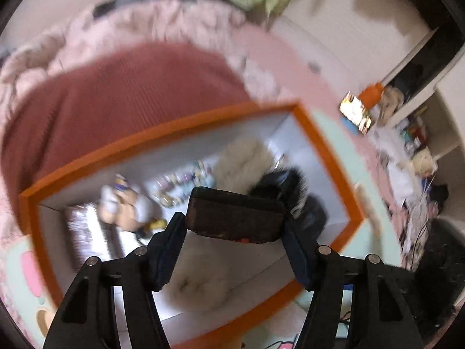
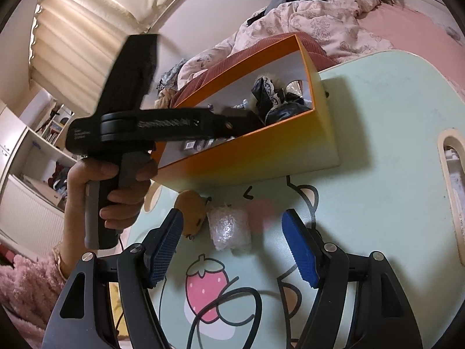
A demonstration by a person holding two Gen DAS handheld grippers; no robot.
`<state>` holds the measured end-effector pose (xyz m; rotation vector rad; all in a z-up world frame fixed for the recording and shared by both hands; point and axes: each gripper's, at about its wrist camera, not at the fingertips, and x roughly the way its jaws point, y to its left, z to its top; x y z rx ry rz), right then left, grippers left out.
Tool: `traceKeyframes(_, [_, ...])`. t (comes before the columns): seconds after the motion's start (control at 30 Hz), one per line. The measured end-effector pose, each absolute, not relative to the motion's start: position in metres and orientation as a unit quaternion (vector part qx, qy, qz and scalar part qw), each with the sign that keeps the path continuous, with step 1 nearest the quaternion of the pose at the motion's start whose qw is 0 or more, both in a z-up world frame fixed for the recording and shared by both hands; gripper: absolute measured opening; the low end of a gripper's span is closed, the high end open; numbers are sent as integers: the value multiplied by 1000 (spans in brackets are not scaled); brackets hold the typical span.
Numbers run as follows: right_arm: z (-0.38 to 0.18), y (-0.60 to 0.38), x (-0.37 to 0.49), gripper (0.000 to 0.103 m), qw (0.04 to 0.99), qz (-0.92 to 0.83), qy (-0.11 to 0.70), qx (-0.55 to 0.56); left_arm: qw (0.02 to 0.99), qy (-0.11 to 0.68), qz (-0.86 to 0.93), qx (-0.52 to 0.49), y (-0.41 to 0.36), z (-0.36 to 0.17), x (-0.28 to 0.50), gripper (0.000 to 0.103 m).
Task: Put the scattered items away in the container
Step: 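Grasp the dark red pouch in the box with the left gripper and lift it out, then set the red pouch on the table with the left gripper while the right gripper grasps the black lace cloth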
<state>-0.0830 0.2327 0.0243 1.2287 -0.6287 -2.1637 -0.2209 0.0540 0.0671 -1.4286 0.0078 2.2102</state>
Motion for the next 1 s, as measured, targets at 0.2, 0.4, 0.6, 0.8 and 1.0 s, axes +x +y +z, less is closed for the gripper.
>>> traceKeyframes(0.2, [27, 228, -80, 71, 277, -813, -225, 460, 270, -49, 861, -429, 12, 132, -174, 65])
traceKeyframes(0.4, [26, 219, -79, 71, 272, -811, -214, 472, 243, -89, 875, -409, -30, 117, -123, 65])
traceKeyframes(0.6, [34, 215, -78, 71, 259, -823, -194, 466, 181, -162, 866, -437, -69, 59, -98, 65])
traceKeyframes(0.8, [70, 212, -98, 71, 249, -854, -121, 441, 160, -160, 866, -447, -69, 30, -90, 65])
traceKeyframes(1.0, [96, 198, -146, 38, 179, -870, 4, 460, 162, -154, 862, -455, -58, 15, -91, 65])
